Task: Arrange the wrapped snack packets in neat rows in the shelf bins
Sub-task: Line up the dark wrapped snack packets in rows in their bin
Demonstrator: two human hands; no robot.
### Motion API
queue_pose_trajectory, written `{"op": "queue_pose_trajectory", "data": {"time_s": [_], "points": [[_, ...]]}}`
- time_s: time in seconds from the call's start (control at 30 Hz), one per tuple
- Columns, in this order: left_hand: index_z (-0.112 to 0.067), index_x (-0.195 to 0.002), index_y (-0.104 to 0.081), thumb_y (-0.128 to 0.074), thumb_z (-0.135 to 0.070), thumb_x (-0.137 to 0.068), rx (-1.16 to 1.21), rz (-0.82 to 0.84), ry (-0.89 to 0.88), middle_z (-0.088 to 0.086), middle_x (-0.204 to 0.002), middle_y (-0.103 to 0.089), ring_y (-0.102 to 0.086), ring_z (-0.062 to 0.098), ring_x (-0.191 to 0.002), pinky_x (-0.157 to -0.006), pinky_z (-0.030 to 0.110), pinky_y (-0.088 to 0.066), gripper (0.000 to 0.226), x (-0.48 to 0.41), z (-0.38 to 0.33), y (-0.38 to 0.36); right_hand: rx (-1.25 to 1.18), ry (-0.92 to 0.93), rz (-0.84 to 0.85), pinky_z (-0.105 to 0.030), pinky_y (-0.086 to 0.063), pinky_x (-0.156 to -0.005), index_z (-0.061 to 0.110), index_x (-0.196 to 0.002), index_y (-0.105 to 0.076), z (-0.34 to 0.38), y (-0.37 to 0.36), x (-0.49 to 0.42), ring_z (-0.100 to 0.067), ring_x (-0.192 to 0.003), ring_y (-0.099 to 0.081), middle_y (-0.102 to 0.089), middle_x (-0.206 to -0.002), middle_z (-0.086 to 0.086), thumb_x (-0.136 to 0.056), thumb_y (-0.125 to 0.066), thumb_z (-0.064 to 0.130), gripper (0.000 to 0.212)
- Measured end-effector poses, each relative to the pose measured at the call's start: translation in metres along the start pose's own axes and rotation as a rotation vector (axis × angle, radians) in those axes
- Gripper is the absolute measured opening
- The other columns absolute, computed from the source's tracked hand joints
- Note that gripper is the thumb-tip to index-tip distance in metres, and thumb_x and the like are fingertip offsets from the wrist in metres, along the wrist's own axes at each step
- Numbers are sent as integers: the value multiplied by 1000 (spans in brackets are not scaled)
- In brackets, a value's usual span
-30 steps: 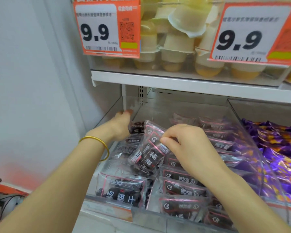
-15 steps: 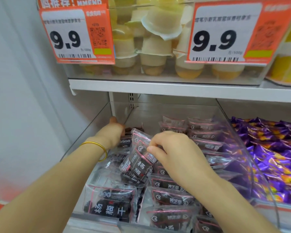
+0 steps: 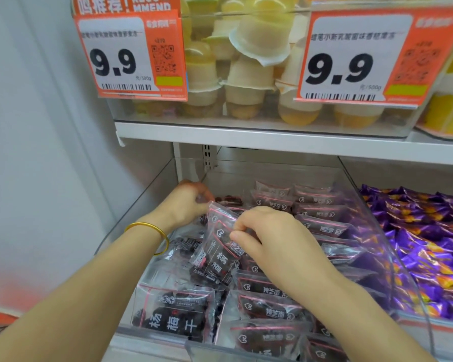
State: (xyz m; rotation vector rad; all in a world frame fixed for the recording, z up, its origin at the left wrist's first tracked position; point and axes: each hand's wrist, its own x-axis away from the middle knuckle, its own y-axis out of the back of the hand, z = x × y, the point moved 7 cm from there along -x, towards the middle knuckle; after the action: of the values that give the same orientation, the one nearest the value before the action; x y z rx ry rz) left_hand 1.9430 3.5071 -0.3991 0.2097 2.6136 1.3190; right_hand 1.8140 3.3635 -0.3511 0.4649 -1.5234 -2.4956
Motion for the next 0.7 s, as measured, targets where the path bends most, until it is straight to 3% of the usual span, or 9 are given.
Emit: {"op": "queue_pose_trajectory", "data": {"time_s": [0.07, 0.2, 0.3, 0.4, 0.57, 0.7], "points": [[-8, -98, -66, -74, -13, -76, 46, 54, 11, 9, -101, -65, -62, 25, -90, -81, 34, -51, 24, 4, -1, -5, -1, 1, -3, -36, -48, -79, 24, -89, -57, 0, 0, 0, -15, -84, -55, -54, -94, 7, -96, -45, 36, 18], [-14, -102, -56, -71, 2, -74, -6, 180, -12, -3, -90, -60, -56, 9, -77, -65, 27, -49, 35, 10, 0, -17, -14, -6, -7, -37, -48, -80, 23, -89, -58, 1, 0, 0, -15, -84, -55, -54, -94, 7, -95, -47, 37, 18], [-13, -96, -54, -71, -3, -77, -66, 135, -25, 2, -92, -60, -54, 15, -81, -63, 21, -41, 27, 7, 4, -13, -11, -6, 13, -35, -48, -78, 25, -94, -58, 2, 0, 1, -14, -85, -55, -52, -96, 10, -91, -52, 44, 20], [-12, -94, -58, -72, -11, -79, -7, 70, -24, 7, -93, -62, -56, 18, -82, -62, 19, -41, 20, 4, -1, 1, 35, -3, 60, -32, -48, -77, 28, -102, -54, 2, -2, 2, -12, -87, -53, -48, -100, 12, -85, -59, 50, 28], [-9, -101, -56, -56, 2, -86, -12, 28, -42, 7, -100, -59, -56, 22, -91, -73, 24, -43, 19, -1, -15, 22, 46, 16, 60, -31, -44, -77, 27, -104, -50, 3, -4, 3, -13, -86, -49, -46, -103, 12, -86, -59, 48, 28], [-12, -92, -50, -41, 7, -89, -209, 82, -112, 7, -85, -48, -46, 22, -78, -62, 18, -37, 21, -7, -34, 17, 36, 17, 50, -32, -44, -77, 27, -103, -50, 3, -3, 3, -13, -87, -49, -47, -103, 11, -86, -58, 47, 28]]}}
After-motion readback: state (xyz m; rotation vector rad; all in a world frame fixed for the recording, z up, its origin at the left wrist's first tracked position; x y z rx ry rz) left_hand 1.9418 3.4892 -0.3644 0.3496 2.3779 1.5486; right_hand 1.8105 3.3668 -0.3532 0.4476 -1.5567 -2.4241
